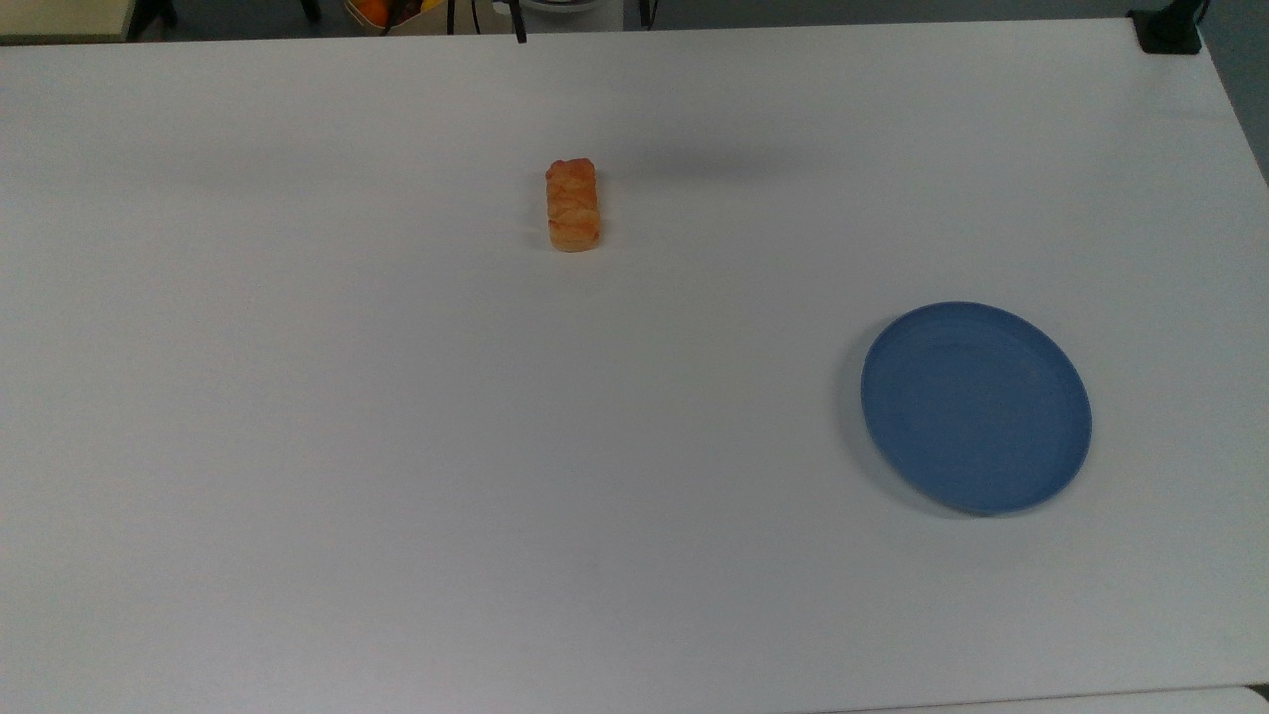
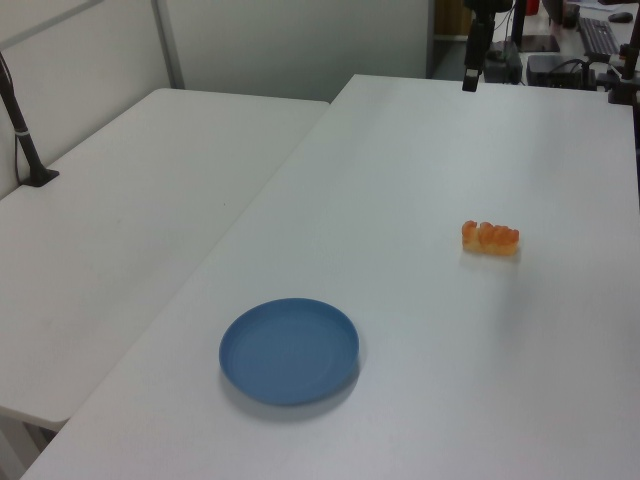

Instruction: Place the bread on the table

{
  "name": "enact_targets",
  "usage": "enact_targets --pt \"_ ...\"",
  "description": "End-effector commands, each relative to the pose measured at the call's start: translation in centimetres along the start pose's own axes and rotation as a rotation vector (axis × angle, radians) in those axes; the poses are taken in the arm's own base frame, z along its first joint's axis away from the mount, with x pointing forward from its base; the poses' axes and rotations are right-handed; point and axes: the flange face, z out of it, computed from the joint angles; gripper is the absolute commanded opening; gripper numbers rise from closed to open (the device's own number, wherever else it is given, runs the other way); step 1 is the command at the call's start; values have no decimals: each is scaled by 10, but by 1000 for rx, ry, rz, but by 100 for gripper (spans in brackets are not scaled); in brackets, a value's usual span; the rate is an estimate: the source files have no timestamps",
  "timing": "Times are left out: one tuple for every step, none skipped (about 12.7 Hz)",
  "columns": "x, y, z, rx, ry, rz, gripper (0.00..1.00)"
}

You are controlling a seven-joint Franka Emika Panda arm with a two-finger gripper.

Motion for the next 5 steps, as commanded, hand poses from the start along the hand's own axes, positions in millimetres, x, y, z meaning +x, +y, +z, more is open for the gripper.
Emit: enact_targets --pt "1 5 0 16 18 -36 100" --pt "0 5 -2 14 19 -37 100" --pt "0 4 -1 13 18 -37 100" --pt "0 5 0 12 16 -37 100" --pt "0 5 0 12 16 -37 100"
